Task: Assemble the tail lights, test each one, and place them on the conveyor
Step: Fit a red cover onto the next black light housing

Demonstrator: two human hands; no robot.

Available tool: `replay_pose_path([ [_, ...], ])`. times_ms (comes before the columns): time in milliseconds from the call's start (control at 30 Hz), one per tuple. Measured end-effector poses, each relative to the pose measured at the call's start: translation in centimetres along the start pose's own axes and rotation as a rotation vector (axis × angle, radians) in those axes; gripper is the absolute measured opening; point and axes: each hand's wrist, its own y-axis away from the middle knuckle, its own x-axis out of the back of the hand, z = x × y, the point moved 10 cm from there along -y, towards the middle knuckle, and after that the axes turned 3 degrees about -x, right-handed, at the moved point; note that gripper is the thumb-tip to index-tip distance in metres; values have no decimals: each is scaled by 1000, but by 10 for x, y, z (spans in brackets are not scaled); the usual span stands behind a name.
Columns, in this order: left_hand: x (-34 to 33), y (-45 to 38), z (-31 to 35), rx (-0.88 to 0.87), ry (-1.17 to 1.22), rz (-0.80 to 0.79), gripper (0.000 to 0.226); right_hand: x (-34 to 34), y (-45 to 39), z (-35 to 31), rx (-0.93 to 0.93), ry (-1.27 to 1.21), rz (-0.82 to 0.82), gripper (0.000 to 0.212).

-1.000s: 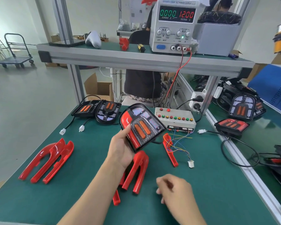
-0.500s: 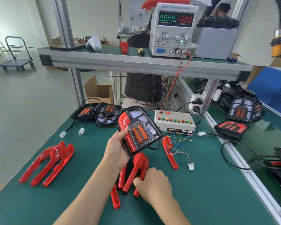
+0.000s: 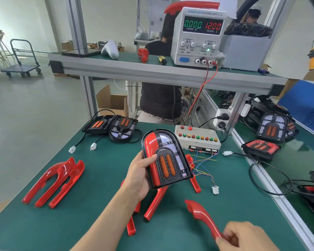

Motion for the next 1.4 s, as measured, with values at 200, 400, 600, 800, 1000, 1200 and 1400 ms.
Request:
replay_pose_path([
  [200,-6,9,-9,15,-64,-38,26,46,8,-34,259,-420,250,11],
  [400,-12,19,-23,33,-70,-60,27,60,-23,-83,355,-177,577,21],
  [600,-15,20,-25,16,-99,-77,29,50,-34,-101,365,39,678,28],
  [800,-12,19,-26,-3,-110,-71,31,49,-24,-111,397,202,764,41],
  [1000,-13,22,-24,-39,-91,-6,39,39,-15,-122,437,291,836,34],
  [1200,-2,22,-27,-58,-175,180,52,23,-12,-124,443,308,897,32],
  [1400,7,23,-31,-18,-75,284,41,16,-13,-109,524,152,905,38],
])
